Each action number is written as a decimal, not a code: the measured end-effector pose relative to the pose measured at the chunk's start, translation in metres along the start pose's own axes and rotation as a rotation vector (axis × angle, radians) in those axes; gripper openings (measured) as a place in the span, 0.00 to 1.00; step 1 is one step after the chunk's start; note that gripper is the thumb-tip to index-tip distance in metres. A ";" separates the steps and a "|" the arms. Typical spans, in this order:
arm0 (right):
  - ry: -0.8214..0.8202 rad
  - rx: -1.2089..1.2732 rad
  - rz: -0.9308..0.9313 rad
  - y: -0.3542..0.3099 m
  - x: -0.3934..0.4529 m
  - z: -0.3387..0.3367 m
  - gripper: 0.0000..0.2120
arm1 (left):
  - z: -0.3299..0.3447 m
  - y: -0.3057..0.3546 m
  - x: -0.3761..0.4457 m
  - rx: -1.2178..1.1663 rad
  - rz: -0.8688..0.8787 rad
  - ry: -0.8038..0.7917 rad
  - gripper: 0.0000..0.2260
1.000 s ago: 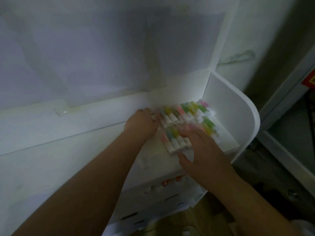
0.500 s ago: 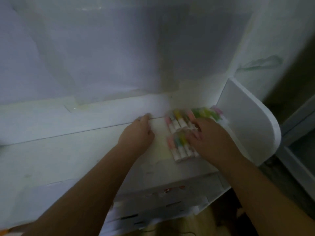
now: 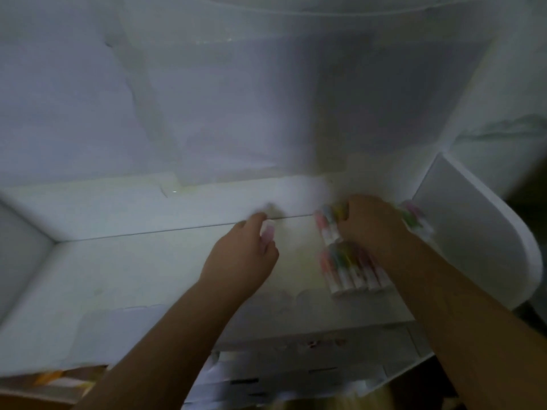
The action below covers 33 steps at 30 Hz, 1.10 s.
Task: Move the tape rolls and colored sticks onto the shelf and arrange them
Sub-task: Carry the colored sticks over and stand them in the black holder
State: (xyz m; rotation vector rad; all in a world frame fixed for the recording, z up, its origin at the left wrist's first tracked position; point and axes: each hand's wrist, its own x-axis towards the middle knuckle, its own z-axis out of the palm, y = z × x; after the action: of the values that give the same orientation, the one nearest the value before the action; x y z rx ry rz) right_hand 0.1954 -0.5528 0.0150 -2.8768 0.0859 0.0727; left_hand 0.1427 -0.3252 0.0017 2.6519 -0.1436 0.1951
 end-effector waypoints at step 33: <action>-0.057 0.871 -0.257 -0.123 -0.155 0.008 0.07 | -0.092 -0.079 -0.096 -0.263 -0.105 0.161 0.16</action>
State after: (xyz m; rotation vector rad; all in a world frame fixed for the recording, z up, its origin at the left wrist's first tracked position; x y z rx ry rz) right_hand 0.0487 -0.4235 0.0476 -1.9926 -0.2124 0.0499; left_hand 0.0487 -0.2061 0.0309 2.3637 0.0226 0.3302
